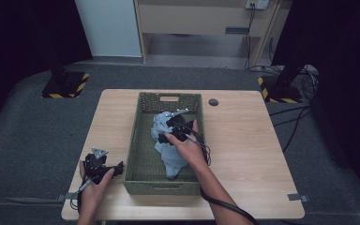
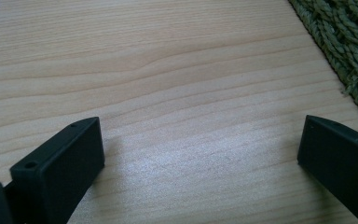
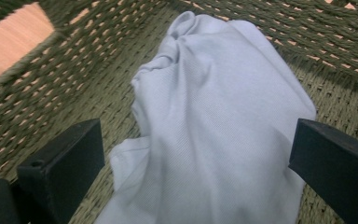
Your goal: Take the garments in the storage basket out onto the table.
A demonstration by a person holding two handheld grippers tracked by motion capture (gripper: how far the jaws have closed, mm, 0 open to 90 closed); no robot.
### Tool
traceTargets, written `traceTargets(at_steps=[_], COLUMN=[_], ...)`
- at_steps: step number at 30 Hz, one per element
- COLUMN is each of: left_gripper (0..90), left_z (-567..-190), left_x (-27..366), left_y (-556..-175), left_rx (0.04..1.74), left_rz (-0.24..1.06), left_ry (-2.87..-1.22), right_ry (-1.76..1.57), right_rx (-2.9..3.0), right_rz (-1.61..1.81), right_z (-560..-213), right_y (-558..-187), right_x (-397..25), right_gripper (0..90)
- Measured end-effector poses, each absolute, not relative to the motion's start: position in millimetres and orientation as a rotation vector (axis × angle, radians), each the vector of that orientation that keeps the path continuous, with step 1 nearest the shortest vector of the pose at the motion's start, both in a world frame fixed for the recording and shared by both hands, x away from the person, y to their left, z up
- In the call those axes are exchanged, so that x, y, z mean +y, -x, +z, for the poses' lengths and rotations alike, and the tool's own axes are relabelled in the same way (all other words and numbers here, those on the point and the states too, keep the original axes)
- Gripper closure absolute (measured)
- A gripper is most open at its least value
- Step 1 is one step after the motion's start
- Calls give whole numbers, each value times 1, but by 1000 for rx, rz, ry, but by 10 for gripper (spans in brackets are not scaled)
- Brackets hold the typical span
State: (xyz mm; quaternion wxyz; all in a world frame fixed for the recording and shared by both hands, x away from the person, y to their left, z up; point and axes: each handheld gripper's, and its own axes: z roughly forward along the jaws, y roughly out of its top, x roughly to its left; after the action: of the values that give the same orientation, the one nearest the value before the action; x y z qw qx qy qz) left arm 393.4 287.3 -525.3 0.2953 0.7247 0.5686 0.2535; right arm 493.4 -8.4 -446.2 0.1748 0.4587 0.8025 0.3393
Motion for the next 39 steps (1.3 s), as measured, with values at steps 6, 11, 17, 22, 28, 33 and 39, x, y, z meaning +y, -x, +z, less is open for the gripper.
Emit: traceTargets(at_steps=[6, 11, 17, 22, 28, 33, 39], left_gripper=[0, 0, 0, 0, 0, 0, 0], left_z=[-525, -525, -525, -525, -525, -525, -525], left_x=[287, 287, 288, 288, 288, 288, 288], left_y=[-393, -394, -394, -394, -394, -394, -394], left_rx=[1512, 1511, 1508, 1506, 1502, 1501, 1501], left_rz=[674, 673, 672, 671, 669, 668, 668], left_ry=[-1929, -1930, -1932, -1934, -1936, -1937, -1937], right_ry=[-1330, -1338, -1362, -1362, -1372, -1369, -1360], right_rx=[2281, 2285, 2298, 2308, 2310, 2323, 2337], right_rz=[950, 944, 937, 931, 912, 891, 849], right_z=[-453, -458, -465, -468, -473, -479, -486], right_y=[-504, -511, -520, -525, -532, -536, -541], right_x=[-9, -8, -7, -4, -5, -2, 2], right_gripper=[27, 26, 13, 6, 5, 7, 7])
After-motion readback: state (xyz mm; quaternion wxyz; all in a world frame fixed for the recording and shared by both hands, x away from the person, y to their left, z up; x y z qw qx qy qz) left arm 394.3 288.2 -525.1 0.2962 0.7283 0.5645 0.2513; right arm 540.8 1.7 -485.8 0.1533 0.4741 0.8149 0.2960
